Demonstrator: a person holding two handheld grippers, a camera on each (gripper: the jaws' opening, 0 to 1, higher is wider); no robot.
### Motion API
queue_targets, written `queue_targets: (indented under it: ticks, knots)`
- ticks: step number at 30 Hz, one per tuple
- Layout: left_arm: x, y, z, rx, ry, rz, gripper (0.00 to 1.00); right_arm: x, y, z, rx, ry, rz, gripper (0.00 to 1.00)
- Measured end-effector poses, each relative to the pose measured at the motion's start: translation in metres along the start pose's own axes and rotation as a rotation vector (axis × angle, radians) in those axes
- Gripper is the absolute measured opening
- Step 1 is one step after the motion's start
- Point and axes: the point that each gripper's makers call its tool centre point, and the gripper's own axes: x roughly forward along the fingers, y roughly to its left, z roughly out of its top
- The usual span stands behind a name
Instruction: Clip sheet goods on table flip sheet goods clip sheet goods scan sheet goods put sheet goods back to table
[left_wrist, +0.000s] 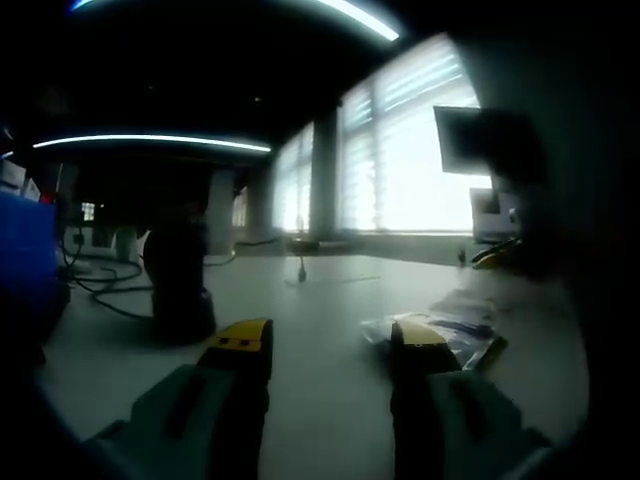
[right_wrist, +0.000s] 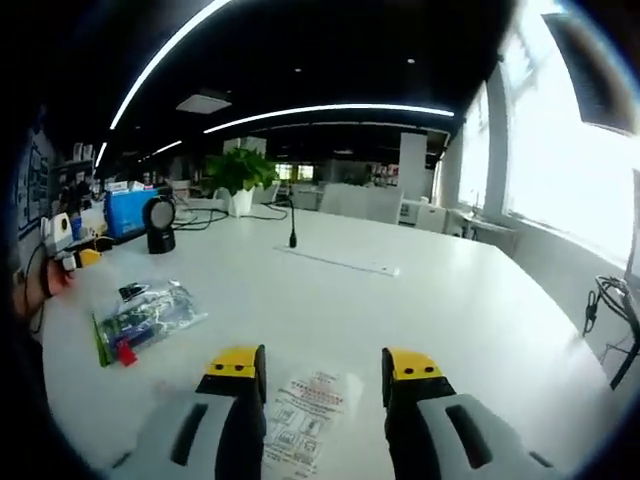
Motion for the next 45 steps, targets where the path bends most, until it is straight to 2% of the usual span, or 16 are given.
queue_targets:
  ticks: [2,5,11,17,19,22,26,29,31,33,41,45]
  knots:
    - [0.000,0.000,0.000,-0.002,-0.001,0.002,0.40,0.004,-0.005,-0.004,-0.003,0.023,-0.001,0.38]
    - [0.000,0.000,0.001,-0.002,-0.004,0.000,0.40,0.004,0.001,-0.011,0.026,0.057,0.018,0.35]
    - [-0.001,0.000,0.002,-0.006,-0.008,0.001,0.38,0.008,0.005,-0.019,0.091,0.085,0.061,0.36]
    - [0.000,-0.001,0.002,-0.001,-0.008,-0.001,0.38,0.013,0.004,-0.022,0.080,0.108,0.054,0.34]
    - [0.000,-0.001,0.002,0.003,-0.007,-0.002,0.38,0.018,-0.003,-0.025,0.088,0.120,0.060,0.34]
    - [0.000,-0.003,0.000,0.015,-0.001,-0.005,0.38,0.021,0.001,-0.027,0.087,0.131,0.080,0.34]
    - [0.000,-0.002,0.001,0.014,-0.002,-0.003,0.38,0.027,0.001,-0.035,0.050,0.157,0.076,0.35]
    - [0.000,-0.001,0.001,0.011,-0.006,-0.003,0.38,0.029,0.002,-0.044,0.028,0.184,0.082,0.33]
    - [0.000,-0.002,0.002,0.013,-0.006,-0.003,0.38,0.030,0.002,-0.046,0.022,0.189,0.082,0.28]
    - [0.001,-0.002,0.001,0.015,-0.003,-0.004,0.38,0.031,0.002,-0.046,0.039,0.188,0.083,0.23]
    - [0.001,-0.002,0.001,0.018,-0.003,-0.004,0.38,0.034,0.005,-0.057,0.073,0.221,0.108,0.22]
    - [0.001,-0.001,0.001,0.017,-0.003,-0.003,0.38,0.036,0.004,-0.057,0.082,0.217,0.104,0.22]
